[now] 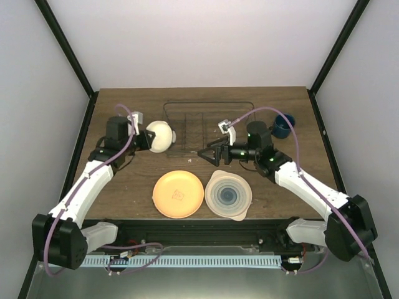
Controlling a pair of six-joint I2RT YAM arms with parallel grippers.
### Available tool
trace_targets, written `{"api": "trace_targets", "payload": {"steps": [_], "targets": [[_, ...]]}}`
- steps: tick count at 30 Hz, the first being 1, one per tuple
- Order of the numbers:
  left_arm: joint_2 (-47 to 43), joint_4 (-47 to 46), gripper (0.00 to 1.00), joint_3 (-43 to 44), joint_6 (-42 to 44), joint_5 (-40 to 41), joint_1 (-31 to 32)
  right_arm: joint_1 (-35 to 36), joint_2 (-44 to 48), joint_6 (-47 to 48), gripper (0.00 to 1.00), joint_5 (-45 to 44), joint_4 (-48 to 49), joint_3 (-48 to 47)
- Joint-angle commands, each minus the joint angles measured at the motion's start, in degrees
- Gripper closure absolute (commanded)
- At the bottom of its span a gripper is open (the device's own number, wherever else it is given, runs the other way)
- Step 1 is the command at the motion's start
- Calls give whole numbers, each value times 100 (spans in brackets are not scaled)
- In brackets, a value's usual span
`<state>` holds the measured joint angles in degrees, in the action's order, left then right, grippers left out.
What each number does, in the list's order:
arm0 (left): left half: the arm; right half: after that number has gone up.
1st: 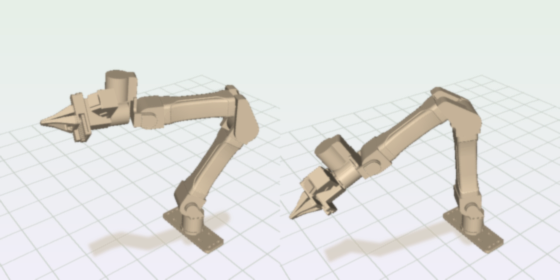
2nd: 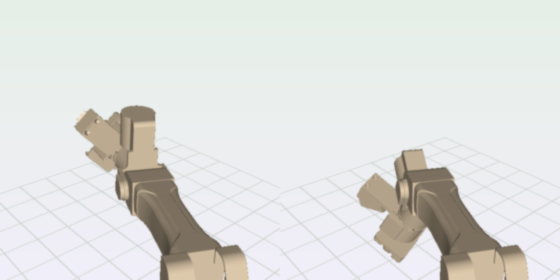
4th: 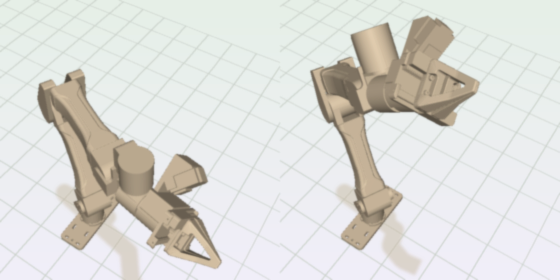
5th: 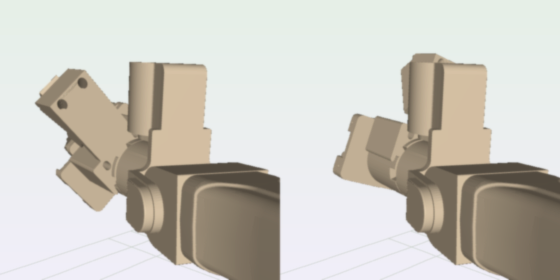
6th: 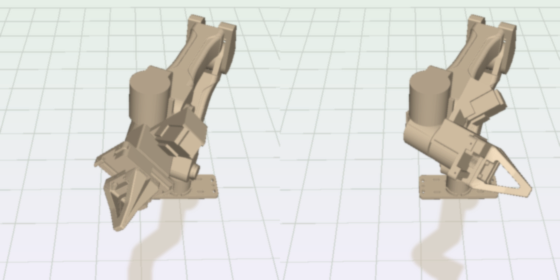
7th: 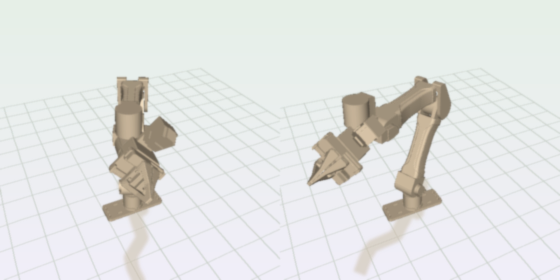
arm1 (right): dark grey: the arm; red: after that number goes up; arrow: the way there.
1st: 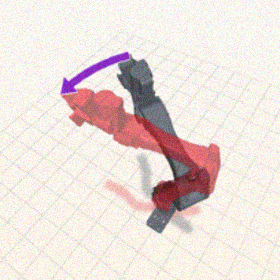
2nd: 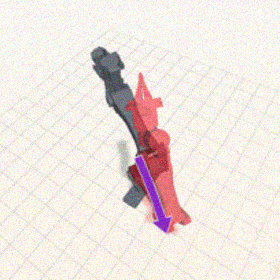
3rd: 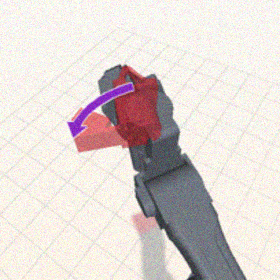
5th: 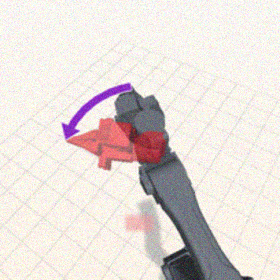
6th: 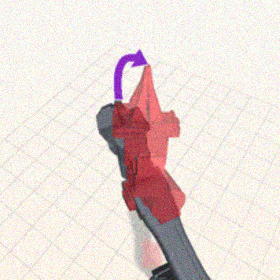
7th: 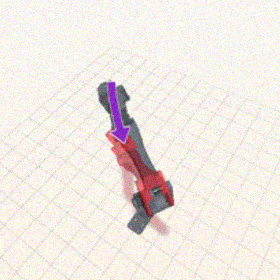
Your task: Load the mixed dishes into the dish rack
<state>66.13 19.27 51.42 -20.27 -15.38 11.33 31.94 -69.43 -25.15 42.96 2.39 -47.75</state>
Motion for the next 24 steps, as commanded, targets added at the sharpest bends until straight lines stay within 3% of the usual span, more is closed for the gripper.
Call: {"api": "trace_targets", "payload": {"steps": [1,13,24], "targets": [[-354,-538,100,-108,-379,-52,370,102,-11,-414,0,476,966,156],[-1070,-501,100,-659,-617,261,928,780,-929,-492,0,122,1401,-104],[-1149,-524,100,-841,-701,406,1148,974,-1237,-629,0,128,1899,-274]]}}
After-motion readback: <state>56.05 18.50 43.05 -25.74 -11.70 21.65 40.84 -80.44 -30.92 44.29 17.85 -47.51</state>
